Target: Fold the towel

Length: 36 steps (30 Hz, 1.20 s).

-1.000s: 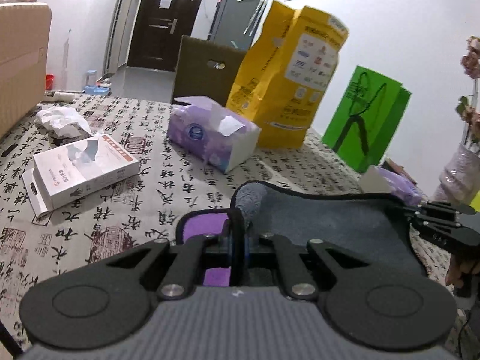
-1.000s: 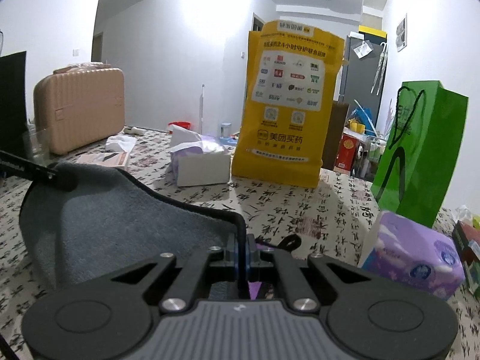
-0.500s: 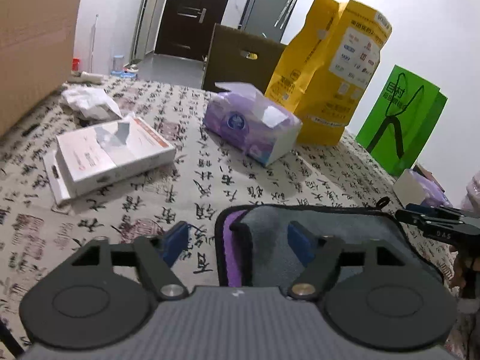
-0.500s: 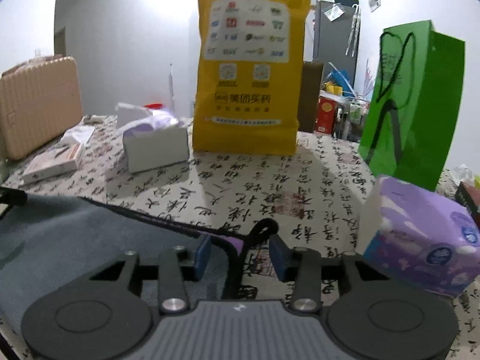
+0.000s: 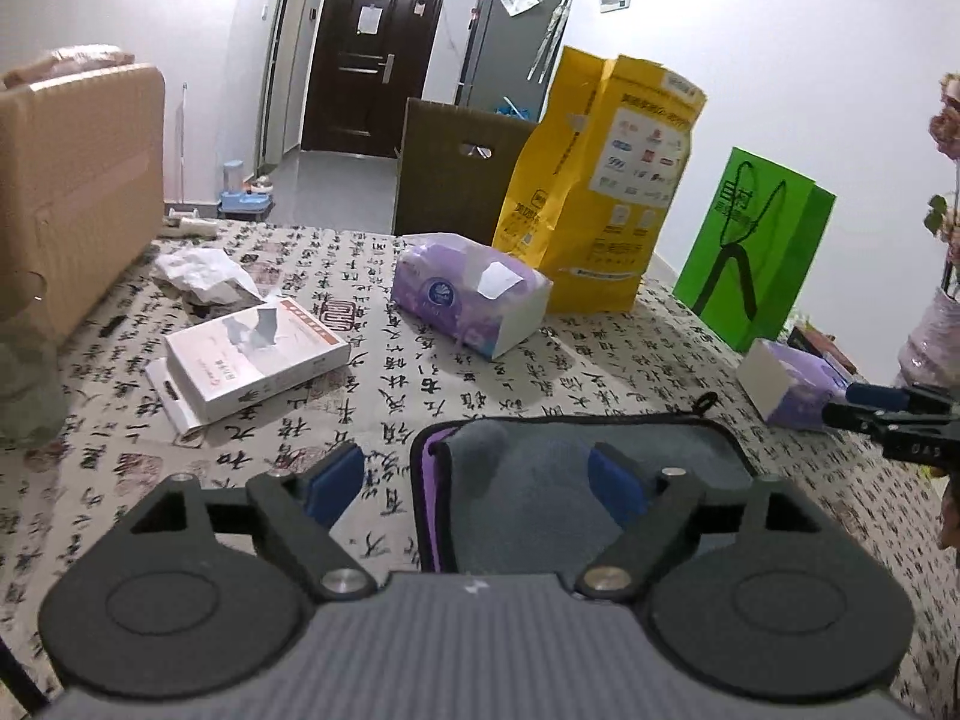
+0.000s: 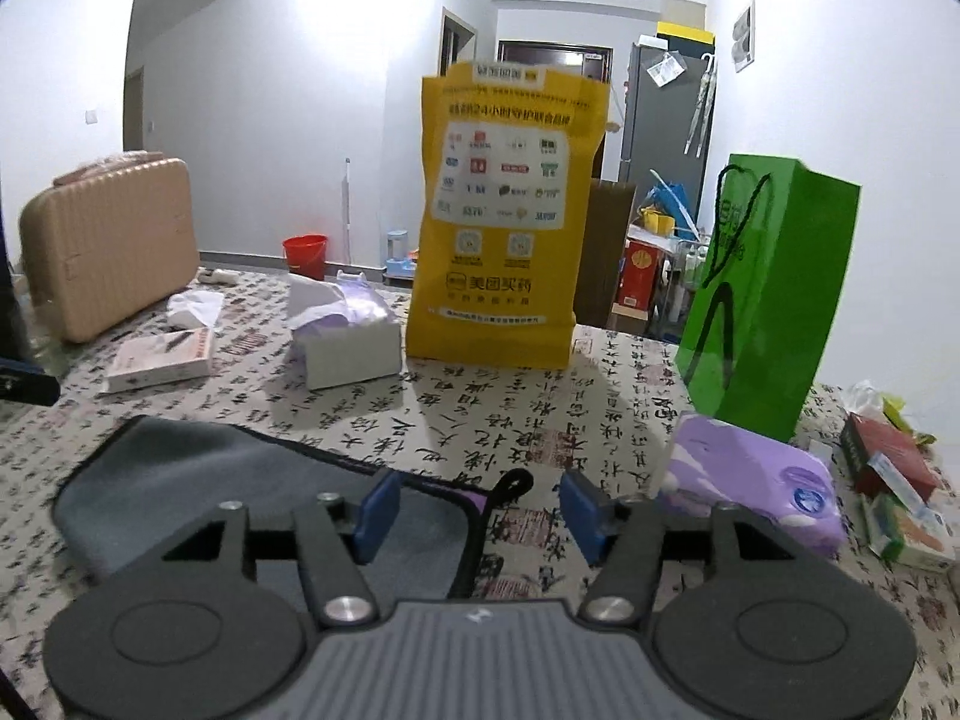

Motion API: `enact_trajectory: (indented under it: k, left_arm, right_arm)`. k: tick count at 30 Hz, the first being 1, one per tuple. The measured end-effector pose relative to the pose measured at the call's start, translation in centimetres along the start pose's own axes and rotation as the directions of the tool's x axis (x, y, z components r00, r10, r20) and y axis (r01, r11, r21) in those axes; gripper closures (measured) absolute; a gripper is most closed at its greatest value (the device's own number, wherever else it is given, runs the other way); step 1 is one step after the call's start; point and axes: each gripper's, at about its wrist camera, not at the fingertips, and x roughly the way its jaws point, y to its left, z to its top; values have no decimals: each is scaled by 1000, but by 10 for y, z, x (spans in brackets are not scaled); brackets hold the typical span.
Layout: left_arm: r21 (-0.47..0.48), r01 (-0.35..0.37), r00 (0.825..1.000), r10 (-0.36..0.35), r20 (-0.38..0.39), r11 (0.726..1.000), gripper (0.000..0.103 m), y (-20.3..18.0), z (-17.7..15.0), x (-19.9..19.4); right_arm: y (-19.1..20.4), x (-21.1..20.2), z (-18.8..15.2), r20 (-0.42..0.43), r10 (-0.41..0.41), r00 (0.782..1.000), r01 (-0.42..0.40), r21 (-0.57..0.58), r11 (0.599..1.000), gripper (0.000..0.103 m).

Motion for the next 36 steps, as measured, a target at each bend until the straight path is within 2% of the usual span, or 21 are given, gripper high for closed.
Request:
enact_trajectory:
  k: [2,20,25,28,36]
  left_arm:
    - [18,-9,1000,9,9,1000,15,-5,-4,-14]
    - [31,-78,996,76,46,996,11,-18,-53,-109]
    - [62,-71,994,66,85,996,9,-30,-71,-139]
    - [73,-42,992,33,120,996,5,-38,-82,-157]
    - [90,-35,989,22,145,995,5,-51,-103,-187]
  right_arm:
    - [2,-14,-2,2,3,1000,-3,7,1000,43]
    - [41,-116,-38,54,35,998,-36,16,999,25]
    - [52,-145,-49,80,37,996,-39,24,999,24]
    - [58,-160,-55,90,37,995,-40,27,999,23]
    - [74,-191,-78,90,51,995,-53,24,998,23]
